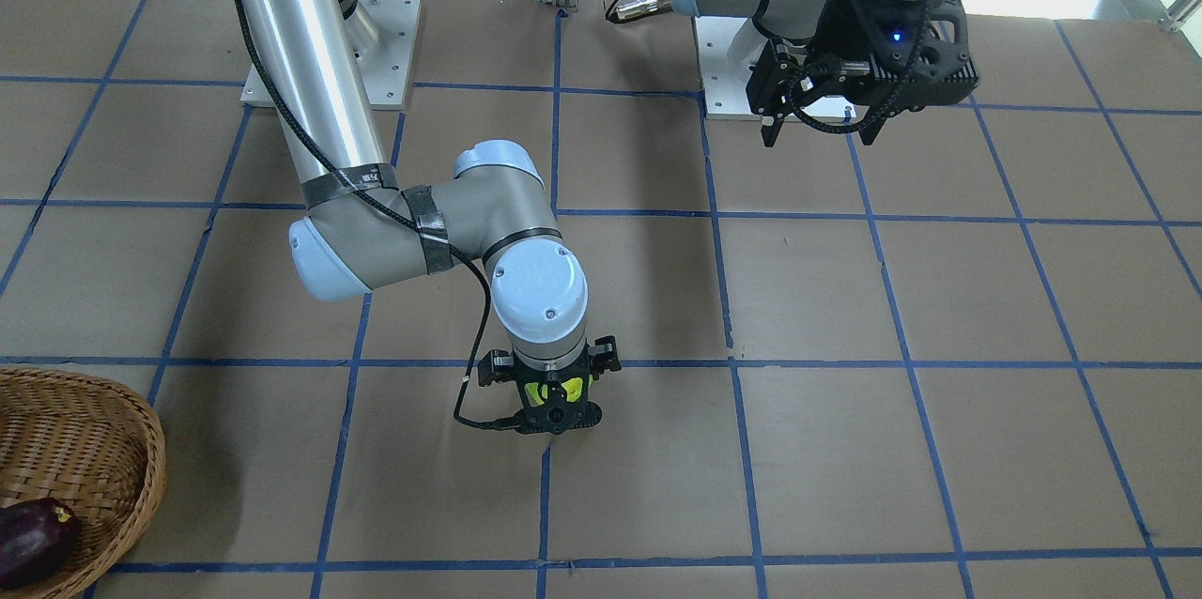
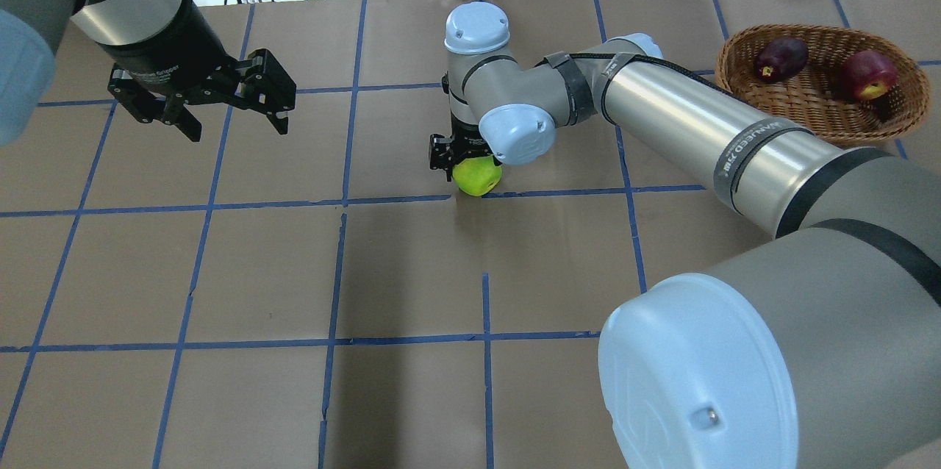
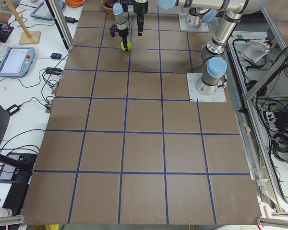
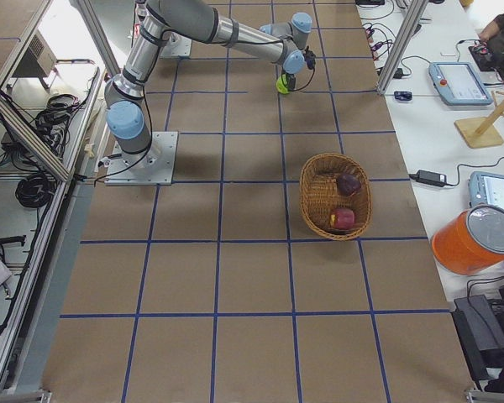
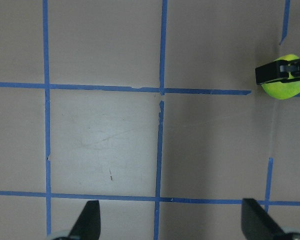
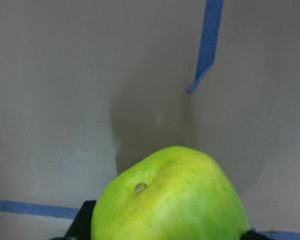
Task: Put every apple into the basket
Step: 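Lower the right gripper onto the green apple and grasp it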
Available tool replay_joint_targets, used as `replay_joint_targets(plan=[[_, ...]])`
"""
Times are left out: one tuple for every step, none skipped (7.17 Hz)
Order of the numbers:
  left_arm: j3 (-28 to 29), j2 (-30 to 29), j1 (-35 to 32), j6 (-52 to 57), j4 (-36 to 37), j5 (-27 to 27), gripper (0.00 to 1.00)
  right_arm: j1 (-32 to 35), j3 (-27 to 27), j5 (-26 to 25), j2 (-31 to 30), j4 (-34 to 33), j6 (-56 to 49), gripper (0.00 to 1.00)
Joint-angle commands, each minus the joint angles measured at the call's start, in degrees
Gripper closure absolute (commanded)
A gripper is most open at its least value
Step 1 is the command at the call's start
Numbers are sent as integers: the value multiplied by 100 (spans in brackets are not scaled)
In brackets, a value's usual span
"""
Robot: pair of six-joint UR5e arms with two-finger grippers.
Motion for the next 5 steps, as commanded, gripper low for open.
replay_joint_targets(plan=[[-6, 9, -5, 0, -7, 19, 0, -8, -48, 3, -105, 13, 33, 0], [-6, 0, -13, 0, 2, 19, 0, -8, -5, -5, -193, 48, 33, 0], [-6, 18, 4, 0, -7, 27, 0, 1, -4, 3, -290, 101, 42, 0], [3, 18, 4, 0, 2, 27, 0, 1, 22, 3, -378, 145, 42, 0], [3, 18, 4, 0, -7, 27, 0, 9, 83, 12, -265, 93, 42, 0]])
